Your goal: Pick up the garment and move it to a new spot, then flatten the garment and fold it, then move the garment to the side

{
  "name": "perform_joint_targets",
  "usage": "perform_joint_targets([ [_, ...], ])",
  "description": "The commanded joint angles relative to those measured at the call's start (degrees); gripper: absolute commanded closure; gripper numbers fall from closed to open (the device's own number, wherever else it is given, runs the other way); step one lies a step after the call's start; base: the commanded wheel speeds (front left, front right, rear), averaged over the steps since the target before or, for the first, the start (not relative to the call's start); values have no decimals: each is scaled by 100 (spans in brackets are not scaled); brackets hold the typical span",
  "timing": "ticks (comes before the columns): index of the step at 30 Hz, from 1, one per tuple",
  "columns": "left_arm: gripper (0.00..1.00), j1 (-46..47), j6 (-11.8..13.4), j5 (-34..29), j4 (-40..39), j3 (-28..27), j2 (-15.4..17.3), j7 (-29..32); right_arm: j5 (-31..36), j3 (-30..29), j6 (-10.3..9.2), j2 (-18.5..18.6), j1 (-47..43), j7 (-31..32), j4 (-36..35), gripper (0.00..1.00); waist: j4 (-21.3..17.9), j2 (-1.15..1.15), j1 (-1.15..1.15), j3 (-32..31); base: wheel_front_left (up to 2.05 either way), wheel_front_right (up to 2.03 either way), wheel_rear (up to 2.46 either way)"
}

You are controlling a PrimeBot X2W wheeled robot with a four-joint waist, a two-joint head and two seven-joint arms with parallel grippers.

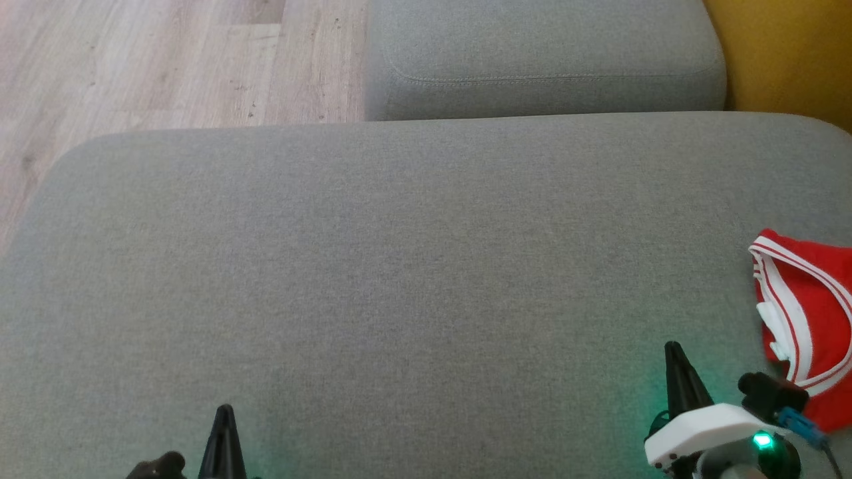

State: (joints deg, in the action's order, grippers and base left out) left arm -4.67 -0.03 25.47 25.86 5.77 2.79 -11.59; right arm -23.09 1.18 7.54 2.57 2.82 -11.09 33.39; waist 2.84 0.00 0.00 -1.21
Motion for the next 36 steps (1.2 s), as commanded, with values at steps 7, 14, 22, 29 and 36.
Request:
perform_joint_targets([
  [7,100,324,-70,497,-245,-146,4,127,-526,-69,-1,12,244,118,-325,100,-18,0,0,9,0,0,0],
  [14,100,378,-117,930,-311,-222,4,244,-974,-118,-1,13,250,233,-439,100,-37,0,0,18,0,0,0],
  [22,100,439,-172,1426,-386,-308,4,379,-1486,-174,-2,15,257,364,-568,100,-58,0,0,28,0,0,0],
  [29,100,492,-219,1860,-452,-384,5,497,-1935,-224,-2,16,264,480,-681,100,-77,0,0,38,0,0,0],
  [36,100,546,-267,2294,-517,-461,5,615,-2383,-273,-2,17,270,595,-795,100,-96,0,0,47,0,0,0],
])
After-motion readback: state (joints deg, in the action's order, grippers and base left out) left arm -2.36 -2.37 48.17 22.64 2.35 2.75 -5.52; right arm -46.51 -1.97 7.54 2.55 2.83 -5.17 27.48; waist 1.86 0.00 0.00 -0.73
